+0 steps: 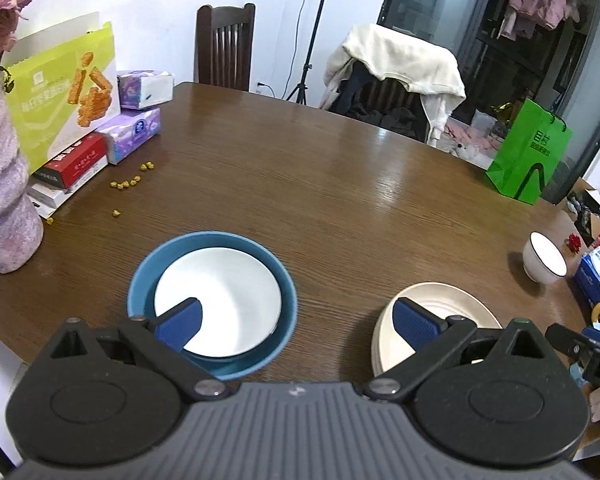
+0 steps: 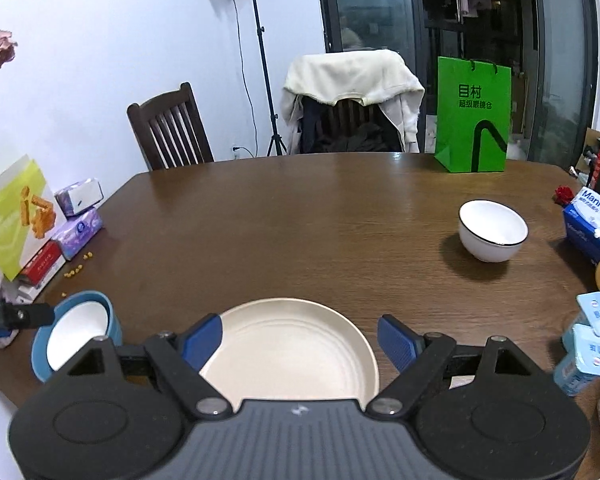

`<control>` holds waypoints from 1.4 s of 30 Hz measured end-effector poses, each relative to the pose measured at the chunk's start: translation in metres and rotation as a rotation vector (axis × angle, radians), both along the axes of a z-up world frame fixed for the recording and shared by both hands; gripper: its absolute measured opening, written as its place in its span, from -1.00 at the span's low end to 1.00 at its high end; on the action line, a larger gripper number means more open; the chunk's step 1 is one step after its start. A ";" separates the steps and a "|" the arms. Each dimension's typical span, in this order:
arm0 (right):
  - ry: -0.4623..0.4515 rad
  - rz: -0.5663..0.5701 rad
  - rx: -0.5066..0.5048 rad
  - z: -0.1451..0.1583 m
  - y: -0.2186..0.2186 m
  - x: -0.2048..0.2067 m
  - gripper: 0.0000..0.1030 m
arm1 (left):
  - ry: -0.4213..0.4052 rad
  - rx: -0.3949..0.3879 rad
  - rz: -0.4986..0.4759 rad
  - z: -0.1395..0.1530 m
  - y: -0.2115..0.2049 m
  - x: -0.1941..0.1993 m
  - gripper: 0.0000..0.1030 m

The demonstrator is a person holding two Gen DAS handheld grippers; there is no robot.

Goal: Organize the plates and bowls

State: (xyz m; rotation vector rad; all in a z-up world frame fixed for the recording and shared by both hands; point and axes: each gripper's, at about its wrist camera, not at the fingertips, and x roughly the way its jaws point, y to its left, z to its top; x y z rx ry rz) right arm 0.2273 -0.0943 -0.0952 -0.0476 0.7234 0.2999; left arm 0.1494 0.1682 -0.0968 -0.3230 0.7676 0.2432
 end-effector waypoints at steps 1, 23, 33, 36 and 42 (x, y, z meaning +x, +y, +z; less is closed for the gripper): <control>0.001 -0.003 0.000 0.000 -0.003 -0.002 0.64 | -0.003 0.001 -0.003 0.001 -0.002 -0.001 1.00; -0.034 -0.128 0.016 0.018 -0.059 -0.029 0.64 | -0.070 0.011 -0.118 0.017 -0.046 0.004 1.00; -0.025 -0.165 0.017 0.019 -0.076 -0.037 0.64 | -0.072 0.011 -0.137 0.019 -0.060 0.001 1.00; -0.016 -0.172 0.020 0.020 -0.082 -0.039 0.64 | -0.074 0.010 -0.142 0.020 -0.064 0.000 1.00; -0.010 -0.181 0.021 0.023 -0.089 -0.041 0.64 | -0.075 0.018 -0.165 0.023 -0.074 0.001 1.00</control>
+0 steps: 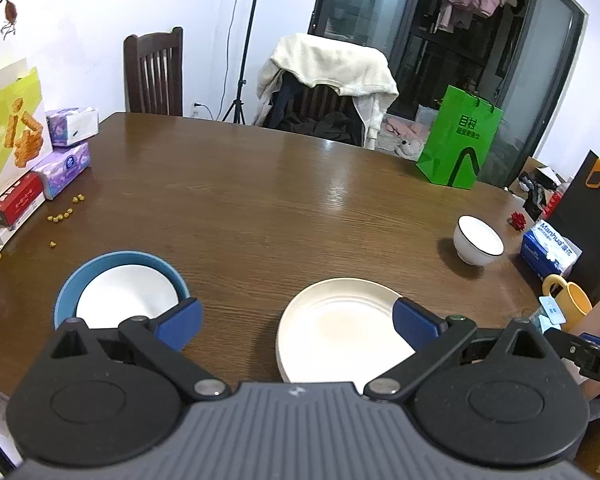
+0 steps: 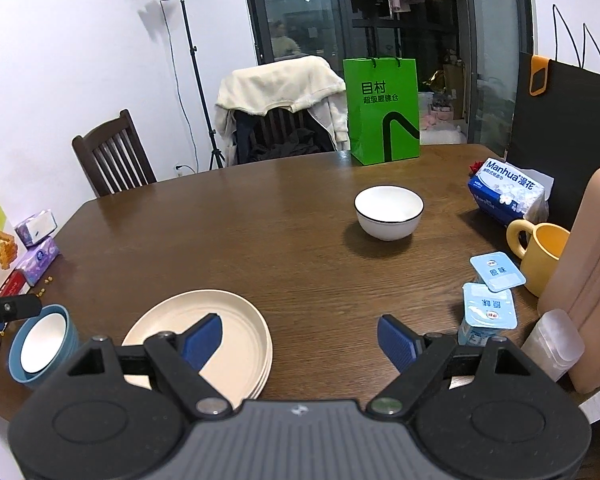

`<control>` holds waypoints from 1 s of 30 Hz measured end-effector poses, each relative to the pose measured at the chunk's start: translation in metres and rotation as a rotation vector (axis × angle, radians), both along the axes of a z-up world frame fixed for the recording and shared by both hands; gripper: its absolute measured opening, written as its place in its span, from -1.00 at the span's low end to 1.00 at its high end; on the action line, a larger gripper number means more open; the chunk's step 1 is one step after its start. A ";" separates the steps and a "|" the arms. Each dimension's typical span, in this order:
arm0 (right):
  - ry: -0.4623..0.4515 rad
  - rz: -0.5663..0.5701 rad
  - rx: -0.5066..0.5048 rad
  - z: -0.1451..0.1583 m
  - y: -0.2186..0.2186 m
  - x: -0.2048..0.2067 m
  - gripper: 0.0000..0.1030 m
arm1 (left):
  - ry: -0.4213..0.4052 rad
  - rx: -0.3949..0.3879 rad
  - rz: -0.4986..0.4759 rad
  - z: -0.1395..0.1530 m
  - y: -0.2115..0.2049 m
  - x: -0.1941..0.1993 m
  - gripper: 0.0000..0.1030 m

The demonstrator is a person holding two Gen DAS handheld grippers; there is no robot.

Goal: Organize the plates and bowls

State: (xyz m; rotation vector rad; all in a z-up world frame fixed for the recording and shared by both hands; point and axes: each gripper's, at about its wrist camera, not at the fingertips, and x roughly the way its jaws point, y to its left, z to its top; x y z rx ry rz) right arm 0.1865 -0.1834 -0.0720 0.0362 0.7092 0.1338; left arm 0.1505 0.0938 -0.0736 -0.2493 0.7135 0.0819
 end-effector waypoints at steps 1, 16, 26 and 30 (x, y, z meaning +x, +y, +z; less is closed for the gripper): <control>0.002 -0.001 0.000 0.001 0.000 0.000 0.64 | -0.001 0.000 -0.005 0.001 -0.002 0.001 1.00; 0.035 -0.063 0.037 0.013 -0.029 0.009 0.64 | -0.015 0.024 -0.137 0.009 -0.045 0.039 1.00; 0.086 -0.153 0.017 0.010 -0.055 0.040 0.64 | 0.005 -0.002 -0.215 0.004 -0.074 0.091 1.00; 0.110 -0.171 0.014 0.008 -0.063 0.056 0.64 | 0.015 0.001 -0.239 0.001 -0.084 0.112 1.00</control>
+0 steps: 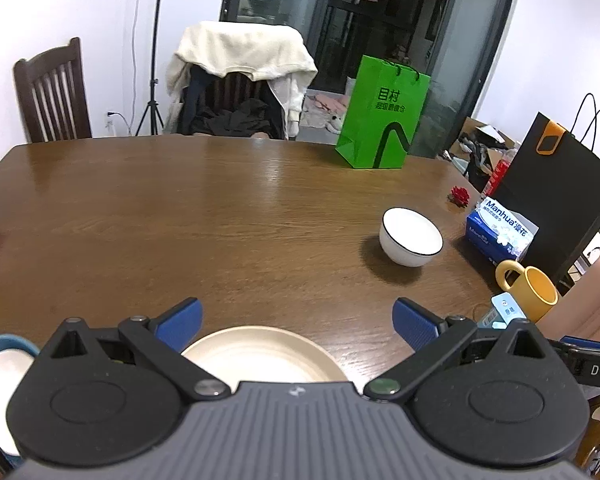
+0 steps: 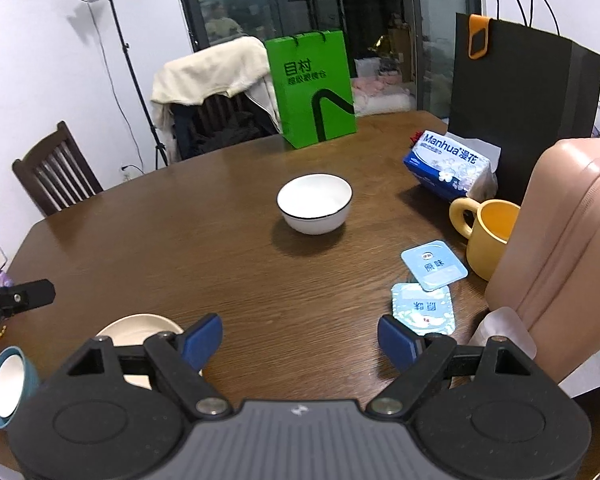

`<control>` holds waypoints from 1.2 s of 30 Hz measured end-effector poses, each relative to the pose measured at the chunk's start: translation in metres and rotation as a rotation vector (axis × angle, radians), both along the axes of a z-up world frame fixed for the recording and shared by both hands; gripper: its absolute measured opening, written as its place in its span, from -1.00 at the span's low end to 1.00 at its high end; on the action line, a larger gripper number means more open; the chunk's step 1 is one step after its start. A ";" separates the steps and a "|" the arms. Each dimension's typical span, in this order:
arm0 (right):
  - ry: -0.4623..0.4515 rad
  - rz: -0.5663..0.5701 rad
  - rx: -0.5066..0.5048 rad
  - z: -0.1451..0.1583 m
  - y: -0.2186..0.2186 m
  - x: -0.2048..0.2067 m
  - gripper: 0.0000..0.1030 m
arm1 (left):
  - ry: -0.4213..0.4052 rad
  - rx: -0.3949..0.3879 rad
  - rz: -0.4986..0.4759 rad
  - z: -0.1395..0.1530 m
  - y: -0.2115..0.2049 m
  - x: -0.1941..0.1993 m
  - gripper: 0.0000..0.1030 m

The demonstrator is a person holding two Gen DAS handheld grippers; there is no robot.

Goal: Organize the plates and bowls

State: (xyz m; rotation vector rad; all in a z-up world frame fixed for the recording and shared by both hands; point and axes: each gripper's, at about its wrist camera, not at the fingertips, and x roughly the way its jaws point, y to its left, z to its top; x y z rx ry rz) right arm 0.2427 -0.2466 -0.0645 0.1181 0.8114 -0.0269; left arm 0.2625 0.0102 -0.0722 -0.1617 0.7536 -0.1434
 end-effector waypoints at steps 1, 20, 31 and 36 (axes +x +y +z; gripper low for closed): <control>0.005 -0.006 -0.001 -0.001 -0.001 0.004 0.64 | 0.003 0.001 -0.005 -0.001 -0.001 0.005 1.00; 0.054 -0.036 0.007 -0.005 -0.029 0.104 0.64 | 0.052 0.021 -0.067 -0.013 -0.040 0.104 1.00; 0.088 -0.056 0.014 -0.015 -0.034 0.149 0.64 | 0.100 0.002 -0.079 -0.018 -0.060 0.150 1.00; 0.102 -0.063 0.024 -0.018 -0.033 0.167 0.64 | 0.111 0.000 -0.085 -0.019 -0.067 0.169 1.00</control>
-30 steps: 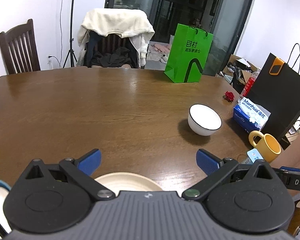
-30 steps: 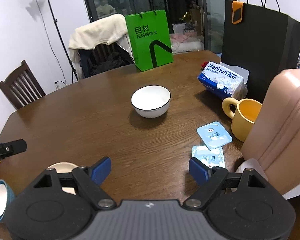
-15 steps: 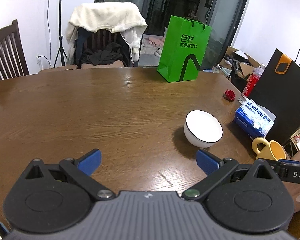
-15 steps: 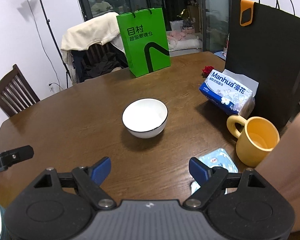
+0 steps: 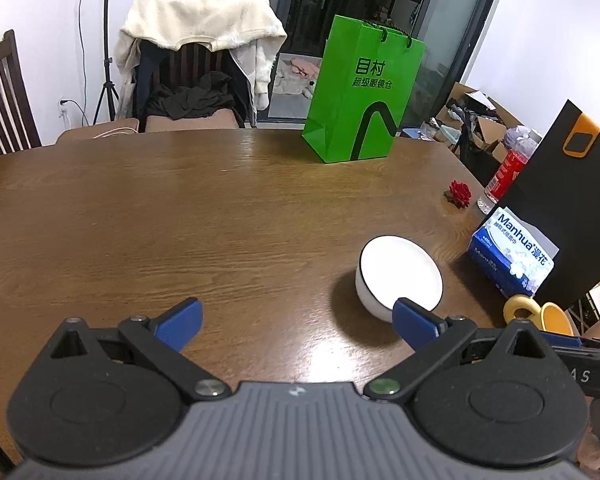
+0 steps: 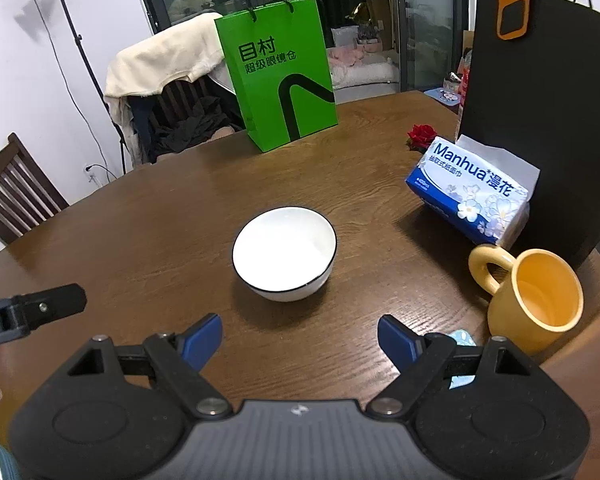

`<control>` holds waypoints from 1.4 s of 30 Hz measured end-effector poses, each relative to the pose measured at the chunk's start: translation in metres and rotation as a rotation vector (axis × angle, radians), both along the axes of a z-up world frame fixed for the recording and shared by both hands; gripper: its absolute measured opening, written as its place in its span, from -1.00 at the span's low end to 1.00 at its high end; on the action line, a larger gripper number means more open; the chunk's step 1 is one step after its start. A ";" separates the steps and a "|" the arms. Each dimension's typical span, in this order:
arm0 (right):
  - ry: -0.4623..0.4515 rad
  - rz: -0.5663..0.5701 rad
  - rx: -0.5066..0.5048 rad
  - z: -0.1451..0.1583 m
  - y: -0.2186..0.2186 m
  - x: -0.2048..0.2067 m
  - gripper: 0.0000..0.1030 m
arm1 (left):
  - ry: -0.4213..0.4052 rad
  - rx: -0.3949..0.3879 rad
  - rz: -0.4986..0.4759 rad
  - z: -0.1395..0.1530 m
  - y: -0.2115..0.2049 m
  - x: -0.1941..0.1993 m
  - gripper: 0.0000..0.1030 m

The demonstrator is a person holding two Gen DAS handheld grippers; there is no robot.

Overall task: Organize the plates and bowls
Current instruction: 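Move both open grippers to the rim of the black-rimmed white bowl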

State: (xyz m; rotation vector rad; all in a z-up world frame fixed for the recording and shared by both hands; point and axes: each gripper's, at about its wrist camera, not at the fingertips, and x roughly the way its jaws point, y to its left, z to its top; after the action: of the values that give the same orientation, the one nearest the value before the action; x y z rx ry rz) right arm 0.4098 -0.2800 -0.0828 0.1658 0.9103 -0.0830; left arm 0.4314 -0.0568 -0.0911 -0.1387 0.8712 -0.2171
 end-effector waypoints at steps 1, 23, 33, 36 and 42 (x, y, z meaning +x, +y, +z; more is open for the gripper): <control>0.001 -0.001 0.000 0.000 0.000 0.003 0.64 | 0.004 0.000 0.000 -0.001 -0.001 0.004 1.00; 0.033 -0.068 -0.014 -0.013 -0.009 0.076 0.64 | 0.095 0.001 -0.002 -0.027 -0.022 0.079 0.99; 0.098 -0.120 0.000 -0.035 -0.023 0.104 0.46 | 0.176 -0.026 -0.036 -0.053 -0.044 0.106 0.86; 0.120 -0.142 0.012 -0.043 -0.030 0.111 0.35 | 0.200 -0.032 -0.047 -0.060 -0.052 0.114 0.77; 0.163 -0.164 0.033 -0.061 -0.040 0.126 0.25 | 0.236 -0.026 -0.059 -0.073 -0.068 0.129 0.70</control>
State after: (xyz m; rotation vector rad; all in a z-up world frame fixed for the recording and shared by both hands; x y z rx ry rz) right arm 0.5358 -0.3202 -0.1435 0.2675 1.0603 -0.2370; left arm 0.5601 -0.1246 -0.1641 -0.1651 1.1086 -0.2707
